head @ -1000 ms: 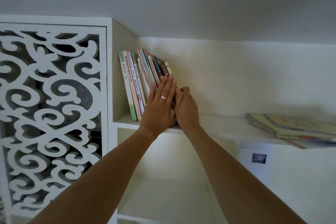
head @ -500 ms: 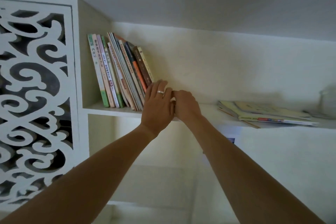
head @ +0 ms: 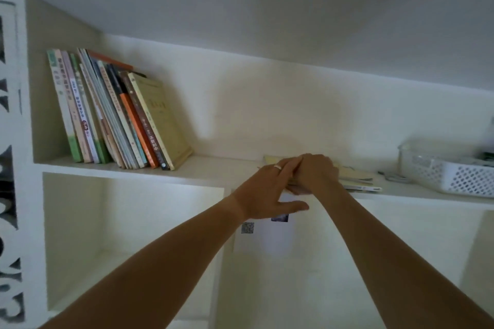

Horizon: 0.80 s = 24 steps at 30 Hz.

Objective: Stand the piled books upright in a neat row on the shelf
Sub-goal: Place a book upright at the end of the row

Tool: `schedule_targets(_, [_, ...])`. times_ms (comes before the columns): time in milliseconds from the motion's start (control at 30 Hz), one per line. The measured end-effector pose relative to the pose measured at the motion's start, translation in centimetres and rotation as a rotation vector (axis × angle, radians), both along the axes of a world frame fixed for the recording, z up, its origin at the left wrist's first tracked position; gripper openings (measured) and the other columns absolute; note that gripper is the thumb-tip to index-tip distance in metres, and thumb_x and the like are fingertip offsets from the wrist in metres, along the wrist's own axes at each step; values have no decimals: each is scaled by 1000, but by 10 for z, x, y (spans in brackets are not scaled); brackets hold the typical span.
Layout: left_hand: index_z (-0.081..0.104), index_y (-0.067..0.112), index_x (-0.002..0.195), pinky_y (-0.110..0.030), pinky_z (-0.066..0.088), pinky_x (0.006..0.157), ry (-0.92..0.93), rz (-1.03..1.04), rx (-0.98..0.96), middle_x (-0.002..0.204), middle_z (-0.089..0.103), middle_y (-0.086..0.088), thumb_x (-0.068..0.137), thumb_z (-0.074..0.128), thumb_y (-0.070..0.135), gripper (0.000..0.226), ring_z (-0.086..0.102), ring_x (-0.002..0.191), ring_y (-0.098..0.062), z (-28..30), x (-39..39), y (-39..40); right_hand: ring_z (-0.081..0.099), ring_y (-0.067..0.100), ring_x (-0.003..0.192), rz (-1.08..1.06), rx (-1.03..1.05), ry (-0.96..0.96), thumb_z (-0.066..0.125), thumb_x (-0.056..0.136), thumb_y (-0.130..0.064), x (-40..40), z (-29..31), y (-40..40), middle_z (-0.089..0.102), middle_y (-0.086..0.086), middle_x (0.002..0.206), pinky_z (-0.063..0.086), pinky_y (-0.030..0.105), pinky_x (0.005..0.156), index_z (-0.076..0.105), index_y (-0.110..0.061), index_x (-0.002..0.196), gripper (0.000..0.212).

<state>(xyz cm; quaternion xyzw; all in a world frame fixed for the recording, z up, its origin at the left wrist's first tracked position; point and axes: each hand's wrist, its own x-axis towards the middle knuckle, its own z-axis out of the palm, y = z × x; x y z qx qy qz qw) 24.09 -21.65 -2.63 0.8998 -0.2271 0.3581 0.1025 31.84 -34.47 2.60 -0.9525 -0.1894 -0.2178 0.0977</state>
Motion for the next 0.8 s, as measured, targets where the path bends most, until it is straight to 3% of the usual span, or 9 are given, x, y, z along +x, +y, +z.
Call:
schedule_targets(100, [11, 16, 166, -38, 55, 96, 49, 68, -9, 145, 57, -15, 90, 75, 50, 105, 67, 108, -28, -2, 11, -10, 67, 27, 92, 29, 55, -87, 53, 94, -35, 3, 0, -8, 71, 4, 92, 56, 37, 81, 68, -17, 93, 23])
schedule_targets(200, [20, 14, 163, -48, 59, 80, -24, 193, 0, 120, 70, -18, 100, 64, 36, 81, 70, 92, -34, -1, 22, -6, 67, 26, 84, 53, 46, -140, 54, 92, -37, 5, -3, -3, 73, 4, 89, 51, 31, 69, 65, -19, 85, 22])
schedule_targets(267, [28, 13, 160, -48, 58, 77, -6, 229, 32, 110, 72, -16, 103, 57, 30, 66, 69, 89, -35, 5, 23, 0, 60, 24, 74, 79, 79, -108, 58, 90, -36, 4, -1, 1, 69, 3, 81, 45, 29, 62, 65, -18, 81, 21])
schedule_targets(333, [38, 11, 156, -47, 56, 80, 2, 214, 85, 112, 72, -17, 105, 55, 25, 55, 69, 93, -37, 14, 18, 9, 54, 23, 69, 127, 115, -70, 59, 88, -30, 0, 3, 3, 67, 4, 77, 40, 27, 57, 67, -16, 82, 17])
schedule_targets(433, [45, 13, 152, -48, 56, 87, -5, 153, 129, 130, 67, -14, 105, 57, 26, 50, 69, 104, -34, 24, 2, 32, 57, 24, 70, 264, 184, 1, 60, 85, -21, -10, 7, 15, 73, 7, 83, 35, 26, 52, 75, -14, 87, 17])
schedule_targets(633, [44, 23, 150, -38, 53, 94, 127, 169, 130, 133, 58, -6, 104, 59, 28, 48, 62, 108, -25, 32, -34, 89, 65, 24, 86, 485, 72, 100, 54, 96, -28, -42, 17, 58, 73, 9, 100, 49, 32, 74, 73, -13, 105, 26])
schedule_targets(700, [47, 23, 148, -28, 48, 92, 164, 197, 72, 130, 58, -4, 103, 62, 27, 47, 59, 107, -19, 34, -45, 105, 65, 23, 97, 573, 57, 227, 54, 97, -44, -50, 20, 67, 70, 4, 110, 52, 35, 85, 68, -18, 117, 35])
schedule_targets(800, [62, 17, 129, -9, 36, 83, 180, 255, -17, 124, 60, -4, 99, 62, 12, 30, 56, 103, -17, 34, -54, 124, 61, 18, 111, 637, -44, 350, 56, 84, -75, -55, 26, 77, 64, -6, 128, 48, 39, 98, 57, -33, 135, 66])
